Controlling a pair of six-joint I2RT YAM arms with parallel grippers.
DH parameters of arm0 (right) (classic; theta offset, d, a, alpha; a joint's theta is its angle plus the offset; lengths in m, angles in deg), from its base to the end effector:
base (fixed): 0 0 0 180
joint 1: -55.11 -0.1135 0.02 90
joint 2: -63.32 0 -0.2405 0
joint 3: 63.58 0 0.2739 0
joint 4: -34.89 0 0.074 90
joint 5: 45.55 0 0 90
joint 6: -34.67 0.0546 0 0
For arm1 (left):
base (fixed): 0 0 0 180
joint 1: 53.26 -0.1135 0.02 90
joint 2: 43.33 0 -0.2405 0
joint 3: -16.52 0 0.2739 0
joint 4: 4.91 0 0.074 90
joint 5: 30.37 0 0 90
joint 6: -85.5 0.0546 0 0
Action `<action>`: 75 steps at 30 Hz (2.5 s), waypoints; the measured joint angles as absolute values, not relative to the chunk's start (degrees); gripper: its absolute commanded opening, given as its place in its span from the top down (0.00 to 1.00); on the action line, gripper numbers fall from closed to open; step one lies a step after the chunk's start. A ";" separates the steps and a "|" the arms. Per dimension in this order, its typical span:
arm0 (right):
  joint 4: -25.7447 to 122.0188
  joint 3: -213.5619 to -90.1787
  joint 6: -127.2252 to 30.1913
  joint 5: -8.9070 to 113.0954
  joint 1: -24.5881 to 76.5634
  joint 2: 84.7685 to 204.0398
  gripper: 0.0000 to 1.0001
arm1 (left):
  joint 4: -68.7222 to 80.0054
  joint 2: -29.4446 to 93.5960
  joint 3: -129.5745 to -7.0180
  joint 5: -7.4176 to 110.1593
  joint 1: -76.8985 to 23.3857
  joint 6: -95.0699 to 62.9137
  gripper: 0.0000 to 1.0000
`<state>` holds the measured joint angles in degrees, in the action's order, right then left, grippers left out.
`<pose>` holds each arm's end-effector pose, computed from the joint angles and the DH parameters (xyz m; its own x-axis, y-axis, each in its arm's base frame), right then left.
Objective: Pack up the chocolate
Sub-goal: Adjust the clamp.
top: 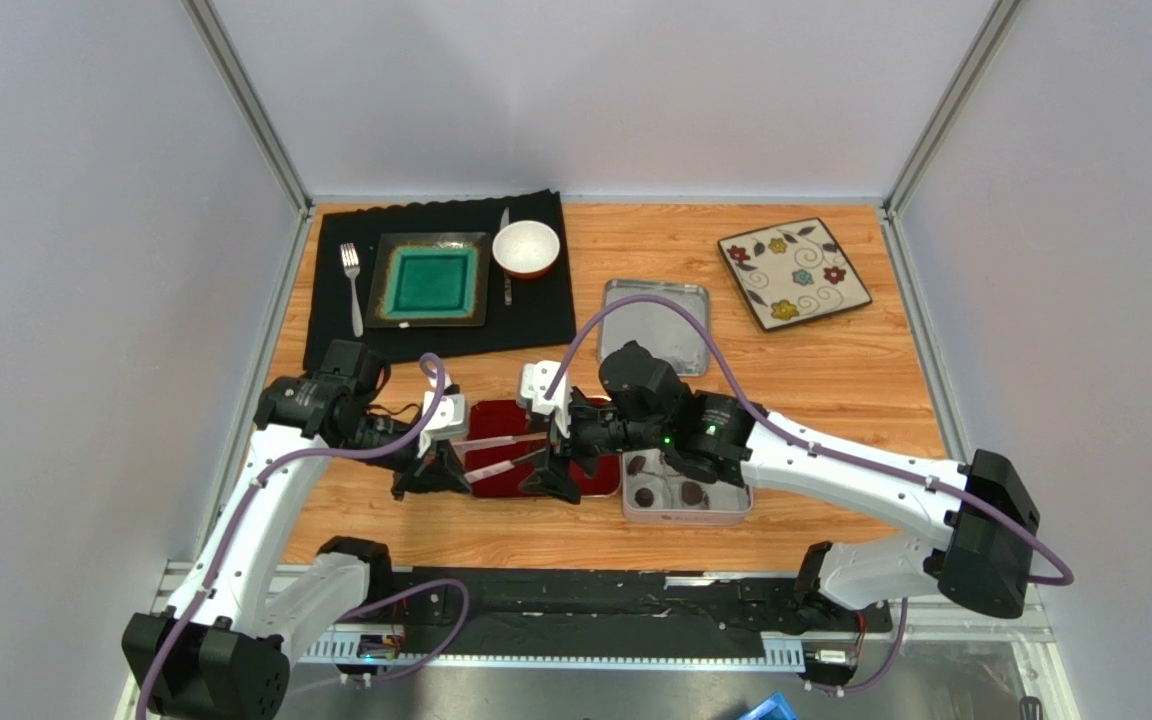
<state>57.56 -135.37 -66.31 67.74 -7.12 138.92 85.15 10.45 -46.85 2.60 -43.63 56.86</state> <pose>0.1415 0.3150 0.2729 -0.0177 -0.4092 -0.9123 -0.9993 0.0376 0.0026 0.1551 -0.0728 0.2509 -0.2659 0.5296 -0.8055 0.9626 0.1012 -0.2513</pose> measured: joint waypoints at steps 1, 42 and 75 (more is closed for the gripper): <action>57.45 -134.58 -65.70 67.94 -7.12 138.41 0.19 | 85.15 10.45 -47.09 2.57 -43.63 56.73 1.00; 47.40 -130.17 -58.12 66.58 -8.26 139.72 0.34 | 85.89 10.06 -47.98 4.52 -43.65 54.77 1.00; 42.77 -127.59 -54.69 65.58 -8.46 137.17 0.81 | 86.20 8.98 -48.03 3.65 -43.58 54.83 1.00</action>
